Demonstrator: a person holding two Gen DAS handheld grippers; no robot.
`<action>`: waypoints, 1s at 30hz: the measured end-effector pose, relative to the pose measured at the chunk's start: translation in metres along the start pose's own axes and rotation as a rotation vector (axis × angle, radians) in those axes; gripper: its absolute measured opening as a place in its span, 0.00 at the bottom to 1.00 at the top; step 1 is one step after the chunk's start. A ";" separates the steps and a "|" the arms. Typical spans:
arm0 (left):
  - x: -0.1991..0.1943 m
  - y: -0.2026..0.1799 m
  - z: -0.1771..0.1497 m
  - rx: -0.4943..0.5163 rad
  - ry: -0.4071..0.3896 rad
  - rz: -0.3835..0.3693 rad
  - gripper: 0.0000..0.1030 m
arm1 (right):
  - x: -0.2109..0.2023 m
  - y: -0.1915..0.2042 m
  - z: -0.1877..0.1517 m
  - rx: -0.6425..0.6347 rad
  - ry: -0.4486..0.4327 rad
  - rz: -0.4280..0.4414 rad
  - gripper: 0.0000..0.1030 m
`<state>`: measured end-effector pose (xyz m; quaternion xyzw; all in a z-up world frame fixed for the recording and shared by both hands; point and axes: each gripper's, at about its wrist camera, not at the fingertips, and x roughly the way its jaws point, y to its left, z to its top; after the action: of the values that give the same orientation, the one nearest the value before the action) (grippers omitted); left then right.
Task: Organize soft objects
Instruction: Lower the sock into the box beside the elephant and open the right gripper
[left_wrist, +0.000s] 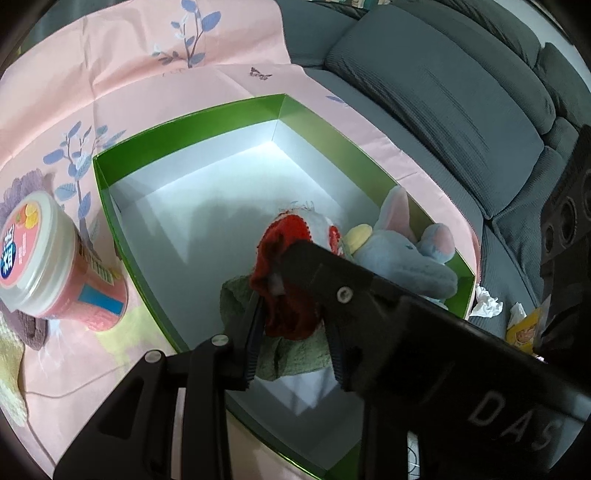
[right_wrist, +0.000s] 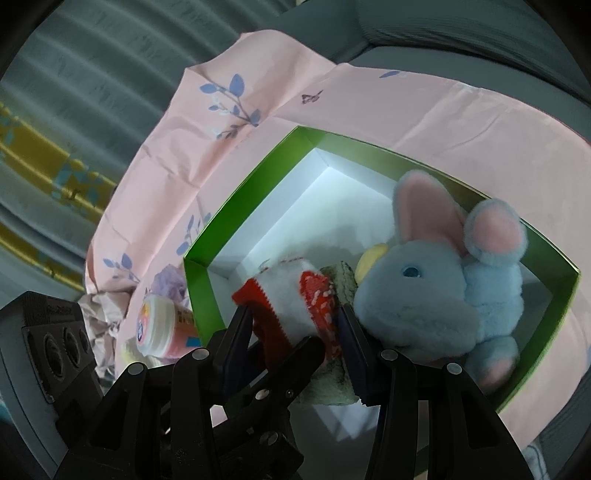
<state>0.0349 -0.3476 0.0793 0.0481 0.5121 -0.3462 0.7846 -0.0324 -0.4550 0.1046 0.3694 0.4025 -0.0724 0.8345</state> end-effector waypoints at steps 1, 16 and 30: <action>0.000 0.001 -0.001 -0.008 0.000 -0.002 0.30 | -0.001 0.001 -0.001 -0.002 -0.001 -0.002 0.49; -0.019 -0.005 -0.012 0.008 -0.075 0.071 0.53 | -0.002 -0.003 0.001 0.014 0.000 -0.006 0.49; -0.057 -0.002 -0.028 -0.051 -0.153 0.014 0.67 | -0.032 0.012 -0.004 -0.020 -0.072 -0.015 0.72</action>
<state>-0.0014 -0.3082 0.1146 0.0052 0.4591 -0.3304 0.8246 -0.0510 -0.4489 0.1326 0.3551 0.3756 -0.0878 0.8515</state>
